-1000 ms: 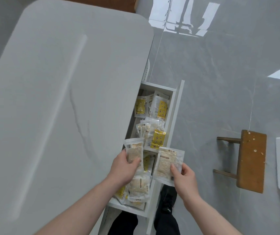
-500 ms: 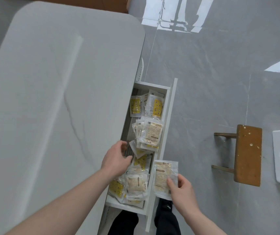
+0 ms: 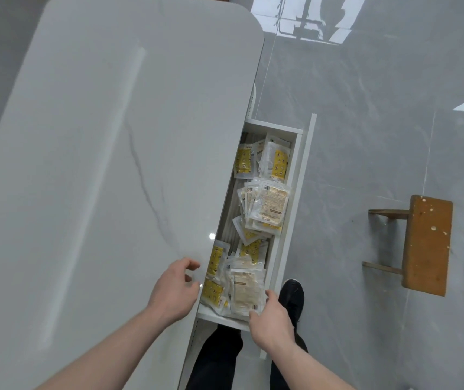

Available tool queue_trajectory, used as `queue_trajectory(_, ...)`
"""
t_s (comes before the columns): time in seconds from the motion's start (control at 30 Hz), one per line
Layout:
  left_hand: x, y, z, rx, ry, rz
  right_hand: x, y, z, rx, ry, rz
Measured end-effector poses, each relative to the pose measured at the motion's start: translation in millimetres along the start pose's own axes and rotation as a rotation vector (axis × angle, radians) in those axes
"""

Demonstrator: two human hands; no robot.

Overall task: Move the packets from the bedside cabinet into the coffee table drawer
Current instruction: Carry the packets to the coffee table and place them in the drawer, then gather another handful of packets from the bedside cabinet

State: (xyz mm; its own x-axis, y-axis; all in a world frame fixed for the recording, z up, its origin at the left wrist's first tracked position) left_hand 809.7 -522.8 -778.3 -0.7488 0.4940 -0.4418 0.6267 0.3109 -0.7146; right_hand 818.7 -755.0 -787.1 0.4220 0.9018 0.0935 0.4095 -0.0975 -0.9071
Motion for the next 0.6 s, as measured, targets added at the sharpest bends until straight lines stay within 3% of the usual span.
queue_trajectory(0.33, -39.3, -101.1, -42.3, 0.127, 0.159, 0.114, -4.6, -89.4, -66.2, -0.107, -0.179, -0.217)
queue_trajectory(0.6, -61.7, -221.5, -114.7, 0.028, 0.199, 0.183, -0.6, -218.7, -107.8, -0.163, -0.217, -0.401)
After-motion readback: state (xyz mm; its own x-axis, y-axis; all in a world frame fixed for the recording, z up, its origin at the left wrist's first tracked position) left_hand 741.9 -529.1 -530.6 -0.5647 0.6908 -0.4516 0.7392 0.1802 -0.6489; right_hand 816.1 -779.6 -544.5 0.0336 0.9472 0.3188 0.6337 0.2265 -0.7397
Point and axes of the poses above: each hand's wrist, its own y-axis towards the middle knuckle, its own z-axis out of the palm, x = y × z, the point moved 2 cm from there along y, towards the middle knuckle, and after that the axes turned 11 degrees about -y, right-handed, at the moved point
